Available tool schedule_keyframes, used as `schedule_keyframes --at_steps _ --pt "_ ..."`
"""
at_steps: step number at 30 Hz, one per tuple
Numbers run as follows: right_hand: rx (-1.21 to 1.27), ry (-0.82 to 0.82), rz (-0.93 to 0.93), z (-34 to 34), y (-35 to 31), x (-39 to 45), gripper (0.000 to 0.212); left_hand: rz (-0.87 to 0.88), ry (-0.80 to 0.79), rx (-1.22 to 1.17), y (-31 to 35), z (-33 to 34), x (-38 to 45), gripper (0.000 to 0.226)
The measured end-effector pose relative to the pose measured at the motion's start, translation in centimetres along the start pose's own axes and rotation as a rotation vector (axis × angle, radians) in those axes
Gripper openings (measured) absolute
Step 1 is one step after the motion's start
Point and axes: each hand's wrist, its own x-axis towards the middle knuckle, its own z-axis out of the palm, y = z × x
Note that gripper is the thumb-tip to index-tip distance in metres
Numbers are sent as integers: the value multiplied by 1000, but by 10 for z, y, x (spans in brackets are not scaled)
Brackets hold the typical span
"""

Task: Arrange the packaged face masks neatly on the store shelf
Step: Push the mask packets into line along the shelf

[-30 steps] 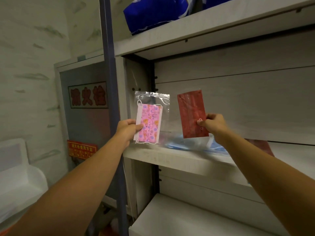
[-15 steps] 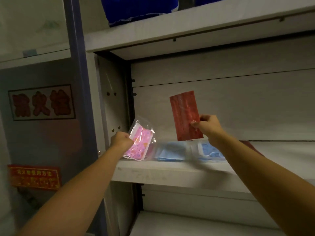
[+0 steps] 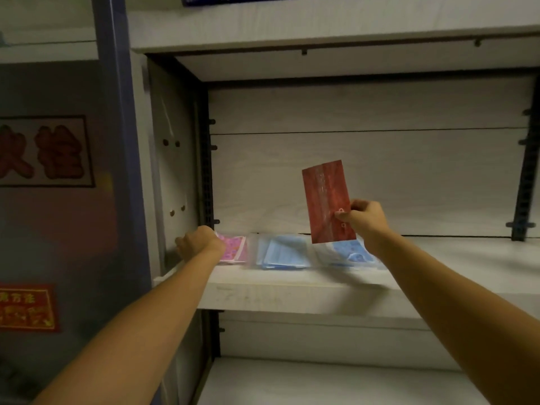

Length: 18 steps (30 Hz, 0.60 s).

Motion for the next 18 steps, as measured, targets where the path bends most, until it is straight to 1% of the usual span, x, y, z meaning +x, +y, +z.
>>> schedule_keyframes --at_steps 4,7,9,13,15,17,18 --pt "-32 22 -6 -13 3 3 12 52 59 192 1 -1 -2 27" --pt "-42 42 -5 -28 3 4 11 126 132 248 7 -2 -3 18" --pt "-73 68 -17 -41 3 7 8 182 134 241 15 -4 -4 17" --pt "-112 130 -15 -72 4 13 9 353 37 150 35 -3 -9 17" --pt "-117 152 11 -90 6 16 12 415 19 117 48 -2 -14 18" --pt "-98 184 53 -107 10 20 7 459 18 106 60 1 -19 22" --pt "-100 197 74 -115 12 21 14 484 10 100 66 2 -21 22"
